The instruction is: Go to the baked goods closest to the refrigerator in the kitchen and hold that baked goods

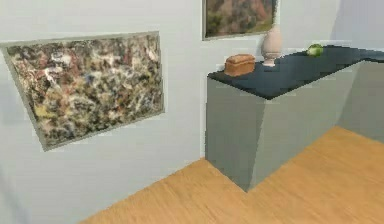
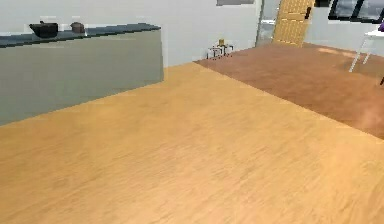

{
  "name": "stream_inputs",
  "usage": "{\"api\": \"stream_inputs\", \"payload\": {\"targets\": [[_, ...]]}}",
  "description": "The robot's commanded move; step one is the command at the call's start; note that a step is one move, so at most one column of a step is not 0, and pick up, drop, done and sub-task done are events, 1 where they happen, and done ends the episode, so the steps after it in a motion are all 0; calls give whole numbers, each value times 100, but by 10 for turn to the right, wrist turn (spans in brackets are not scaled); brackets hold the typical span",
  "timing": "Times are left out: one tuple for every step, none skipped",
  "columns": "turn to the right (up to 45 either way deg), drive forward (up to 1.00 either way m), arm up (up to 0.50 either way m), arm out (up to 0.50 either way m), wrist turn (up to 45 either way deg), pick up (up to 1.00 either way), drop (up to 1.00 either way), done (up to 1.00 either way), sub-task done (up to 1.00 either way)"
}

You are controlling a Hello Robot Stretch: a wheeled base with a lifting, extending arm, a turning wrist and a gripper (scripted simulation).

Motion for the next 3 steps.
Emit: {"api": "stream_inputs", "payload": {"targets": [[0,95,0,0,0,0,0,0,0],[-450,0,0,0,0,0,0,0,0],[-150,0,0,0,0,0,0,0,0]]}}
